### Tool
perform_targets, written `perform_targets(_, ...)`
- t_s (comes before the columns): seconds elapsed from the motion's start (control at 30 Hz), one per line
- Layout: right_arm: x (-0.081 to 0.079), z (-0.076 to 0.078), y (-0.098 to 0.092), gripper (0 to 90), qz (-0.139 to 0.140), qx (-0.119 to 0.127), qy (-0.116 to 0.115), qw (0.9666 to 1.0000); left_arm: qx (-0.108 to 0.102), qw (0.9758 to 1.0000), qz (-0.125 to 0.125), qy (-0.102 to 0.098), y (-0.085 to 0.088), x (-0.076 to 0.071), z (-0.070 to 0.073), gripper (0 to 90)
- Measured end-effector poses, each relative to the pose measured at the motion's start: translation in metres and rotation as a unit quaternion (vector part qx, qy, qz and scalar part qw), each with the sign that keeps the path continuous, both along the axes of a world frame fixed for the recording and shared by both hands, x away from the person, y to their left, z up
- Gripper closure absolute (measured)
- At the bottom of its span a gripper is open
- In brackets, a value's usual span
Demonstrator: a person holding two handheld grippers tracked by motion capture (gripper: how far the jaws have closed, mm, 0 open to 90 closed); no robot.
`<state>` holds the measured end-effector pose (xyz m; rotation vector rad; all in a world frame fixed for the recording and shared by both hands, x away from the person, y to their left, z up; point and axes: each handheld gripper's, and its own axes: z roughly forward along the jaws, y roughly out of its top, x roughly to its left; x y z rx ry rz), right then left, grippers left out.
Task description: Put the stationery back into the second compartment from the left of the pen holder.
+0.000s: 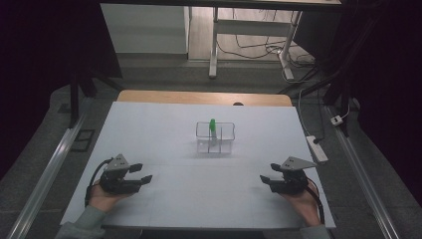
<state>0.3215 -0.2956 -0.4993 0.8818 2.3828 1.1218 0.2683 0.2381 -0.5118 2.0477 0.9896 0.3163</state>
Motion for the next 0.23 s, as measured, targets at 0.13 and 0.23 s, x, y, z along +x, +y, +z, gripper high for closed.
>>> perform_targets(0.13, -0.0001, 0.0001, -0.0001, 36.3, 0.000, -0.002, 0.001, 1.0000, 0.002, 1.0000, 0.000, 0.001, 0.0004, 0.0005, -0.0005, 37.4)
perform_targets(0.23, 0.0000, -0.0002, 0.0003, 36.2, 0.001, 0.000, 0.001, 1.0000, 0.001, 1.0000, 0.000, 0.000, 0.0008, 0.0009, -0.0007, 37.2)
